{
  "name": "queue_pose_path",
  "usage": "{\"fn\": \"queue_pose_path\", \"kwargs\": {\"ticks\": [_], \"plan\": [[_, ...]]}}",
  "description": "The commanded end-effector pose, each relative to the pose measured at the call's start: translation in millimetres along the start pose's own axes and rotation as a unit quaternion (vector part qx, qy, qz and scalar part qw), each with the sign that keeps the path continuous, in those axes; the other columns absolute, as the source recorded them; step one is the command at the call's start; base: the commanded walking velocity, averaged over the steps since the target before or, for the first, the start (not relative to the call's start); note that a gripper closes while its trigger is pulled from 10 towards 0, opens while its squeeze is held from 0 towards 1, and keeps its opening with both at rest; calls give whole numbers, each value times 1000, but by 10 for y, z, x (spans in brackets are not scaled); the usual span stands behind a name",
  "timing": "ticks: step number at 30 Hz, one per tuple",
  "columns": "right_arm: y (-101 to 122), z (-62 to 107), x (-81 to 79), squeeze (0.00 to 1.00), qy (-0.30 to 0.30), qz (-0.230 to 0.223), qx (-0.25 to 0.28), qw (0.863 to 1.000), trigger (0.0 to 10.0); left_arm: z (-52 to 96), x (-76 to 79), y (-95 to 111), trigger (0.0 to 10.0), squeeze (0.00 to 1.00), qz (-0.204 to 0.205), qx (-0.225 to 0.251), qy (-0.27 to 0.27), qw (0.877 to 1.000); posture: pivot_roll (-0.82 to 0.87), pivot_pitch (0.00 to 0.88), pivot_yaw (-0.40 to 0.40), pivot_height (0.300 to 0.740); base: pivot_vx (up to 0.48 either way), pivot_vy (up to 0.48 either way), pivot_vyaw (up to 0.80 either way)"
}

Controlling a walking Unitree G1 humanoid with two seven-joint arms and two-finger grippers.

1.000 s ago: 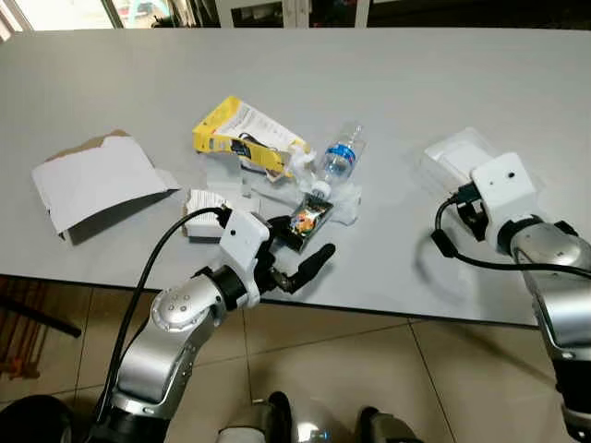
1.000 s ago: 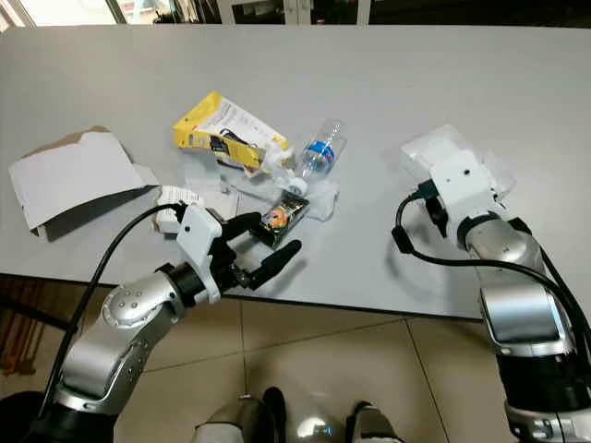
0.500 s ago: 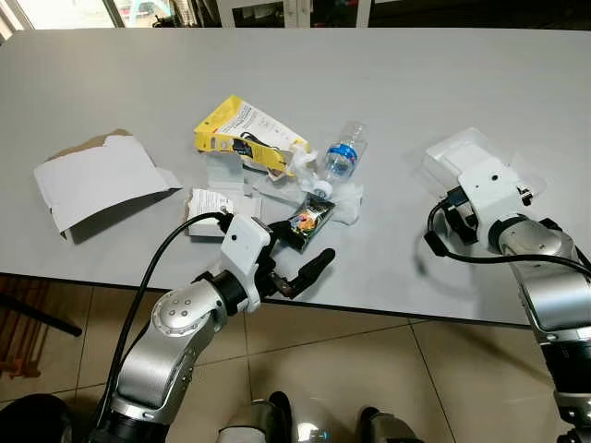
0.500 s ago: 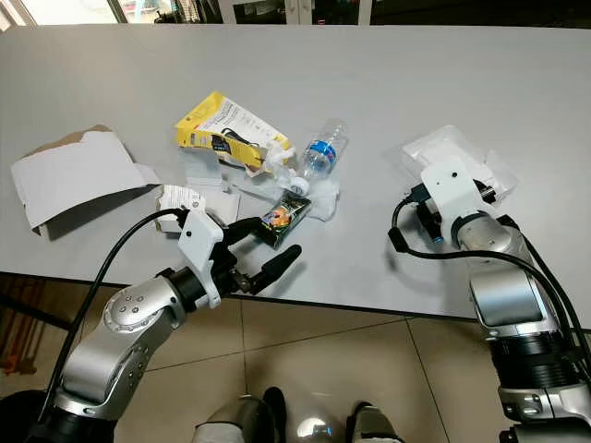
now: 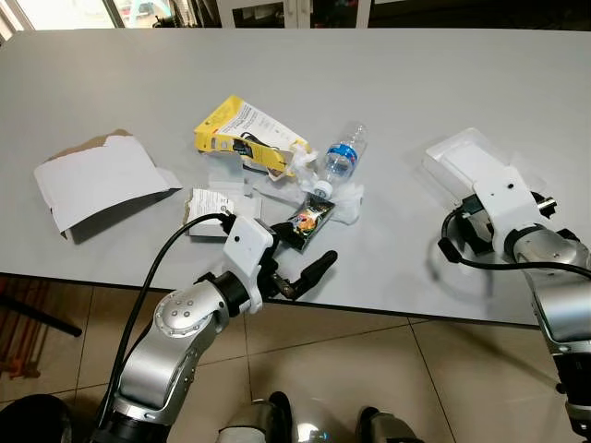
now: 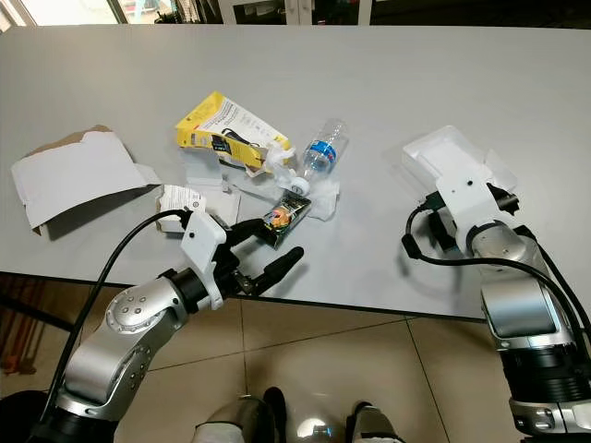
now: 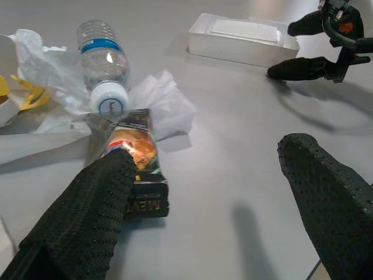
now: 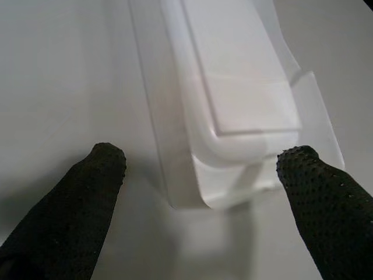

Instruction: Picking trash to rubbish bin

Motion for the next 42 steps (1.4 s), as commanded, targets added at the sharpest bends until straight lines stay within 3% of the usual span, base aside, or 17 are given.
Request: {"fn": "queue_pose_path", "kwargs": {"ticks": [1, 8, 19, 20, 27, 42], "plan": [[-86, 4, -34, 965, 14, -18, -15, 1000, 10000, 8, 6, -29, 10000, 0, -6, -8, 1, 1000, -14, 205, 92, 740, 0, 0, 0], [-240, -52, -180, 945, 56, -52, -37, 996, 10000, 21, 18, -40, 10000, 0, -5, -10, 1, 1000, -7, 208, 87, 740, 0, 0, 0], [-343, -43, -380, 831, 107, -104, -55, 987, 10000, 49, 12, -59, 10000, 0, -6, -15, 7, 1000, 5, 213, 85, 740, 0, 0, 0], [-386, -28, -462, 631, 127, -112, -61, 984, 10000, 43, 9, -59, 10000, 0, -6, -15, 7, 1000, 3, 212, 85, 740, 0, 0, 0], [-441, -5, -540, 502, 143, -118, -66, 981, 10000, 21, 14, -57, 10000, 0, -7, -15, 6, 1000, -2, 207, 91, 740, 0, 0, 0], [-475, -18, -583, 380, 147, -116, -66, 980, 10000, 12, 20, -62, 10000, 0, -10, -16, 6, 1000, 3, 203, 92, 740, 0, 0, 0]]}}
Point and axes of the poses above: a point about 5 cm out from each wrist's last joint towards the gripper, its own z axis pointing back from the gripper into the wrist, its own y axis along the axis of the wrist's last joint, x = y × z, the point moved 5 cm from there along -z, pointing out of the wrist towards the gripper, and after that the axes turned 1 degree about -z, right-handed, at the moved point
